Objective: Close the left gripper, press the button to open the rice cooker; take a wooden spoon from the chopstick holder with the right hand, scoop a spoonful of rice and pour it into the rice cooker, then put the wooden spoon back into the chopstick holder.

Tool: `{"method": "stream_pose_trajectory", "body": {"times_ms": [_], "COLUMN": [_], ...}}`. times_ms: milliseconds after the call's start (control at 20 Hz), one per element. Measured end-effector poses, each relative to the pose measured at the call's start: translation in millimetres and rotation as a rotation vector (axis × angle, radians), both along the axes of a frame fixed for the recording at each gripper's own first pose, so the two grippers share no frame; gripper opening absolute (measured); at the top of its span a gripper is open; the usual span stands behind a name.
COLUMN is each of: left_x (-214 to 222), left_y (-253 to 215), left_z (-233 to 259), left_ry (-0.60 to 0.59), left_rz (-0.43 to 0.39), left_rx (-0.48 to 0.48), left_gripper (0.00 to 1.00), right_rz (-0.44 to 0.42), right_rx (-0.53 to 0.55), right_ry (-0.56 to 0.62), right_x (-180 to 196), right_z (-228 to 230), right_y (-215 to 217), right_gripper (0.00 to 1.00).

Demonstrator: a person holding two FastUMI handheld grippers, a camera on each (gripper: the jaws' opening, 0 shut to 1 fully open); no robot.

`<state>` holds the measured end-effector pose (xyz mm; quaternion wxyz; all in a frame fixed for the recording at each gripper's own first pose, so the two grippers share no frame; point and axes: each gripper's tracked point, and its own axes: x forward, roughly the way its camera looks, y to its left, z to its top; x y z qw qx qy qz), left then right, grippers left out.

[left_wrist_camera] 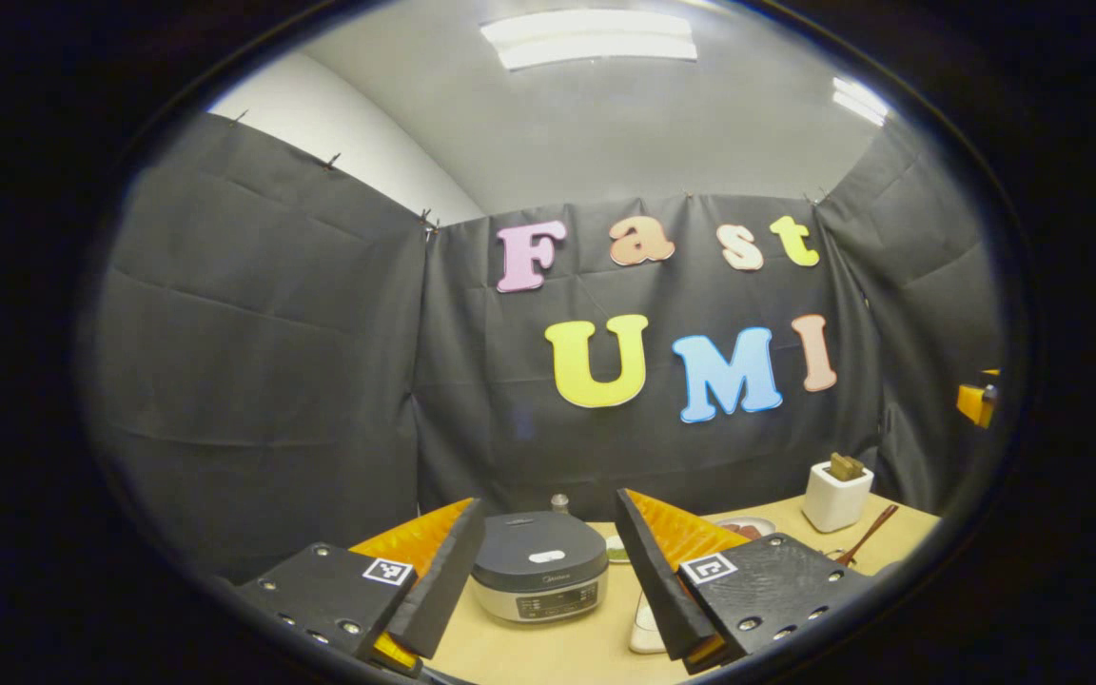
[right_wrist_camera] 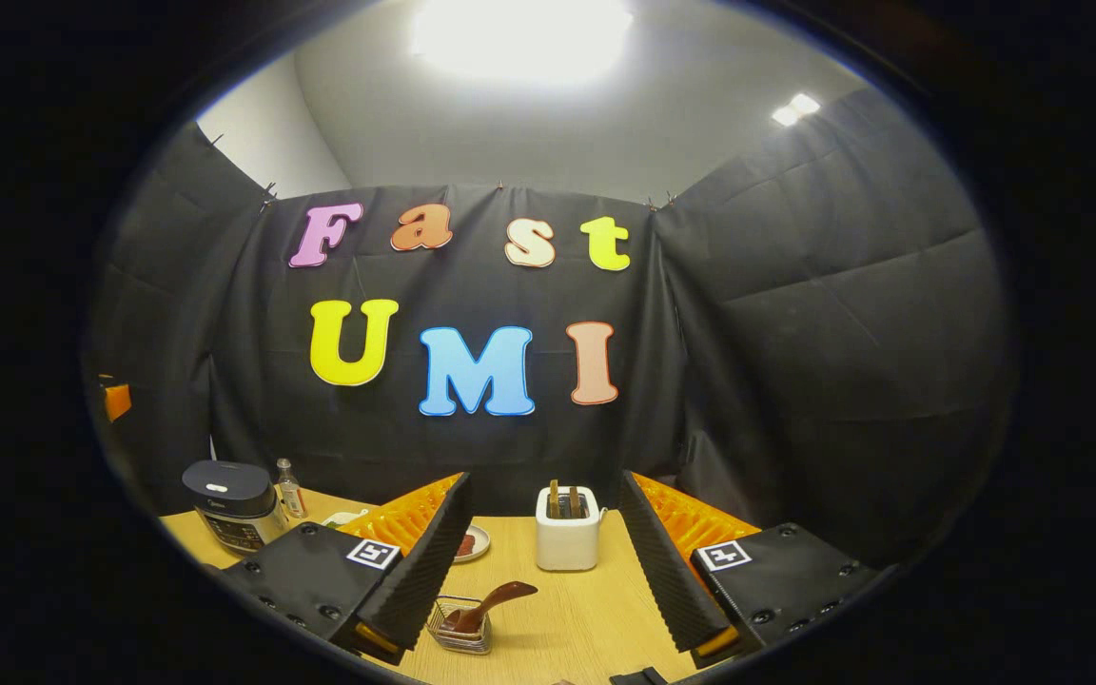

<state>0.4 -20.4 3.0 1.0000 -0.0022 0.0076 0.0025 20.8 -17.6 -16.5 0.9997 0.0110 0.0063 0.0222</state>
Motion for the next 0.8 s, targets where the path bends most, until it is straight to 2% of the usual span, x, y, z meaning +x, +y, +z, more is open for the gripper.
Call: {"method": "stream_pose_trajectory", "body": {"times_ms": [450,600,650,700,750,800], "left_x": [2,2,2,3,3,7], "left_y": [-1,-6,-7,-6,-14,-12], "left_z": [-1,-2,-3,0,-2,-4], "left_ry": [0.022,0.035,0.034,0.033,0.043,0.044], "left_rz": [0.04,0.053,0.053,0.067,0.036,0.056], "left_rx": [-0.001,0.012,0.017,0.017,0.0,-0.009], "left_gripper": [0.84,0.55,0.55,0.48,0.41,0.34], "right_rz": [0.087,0.121,0.131,0.139,0.145,0.149], "right_rx": [-0.022,-0.018,-0.018,-0.017,-0.012,-0.006], "right_ry": [-0.008,-0.001,0.002,0.007,0.009,0.012], "right_x": [7,13,15,17,17,17], "right_z": [0,-3,-4,-5,-6,-7], "right_y": [10,10,10,10,8,6], "right_gripper": [0.98,0.98,0.98,0.98,0.98,0.97]}}
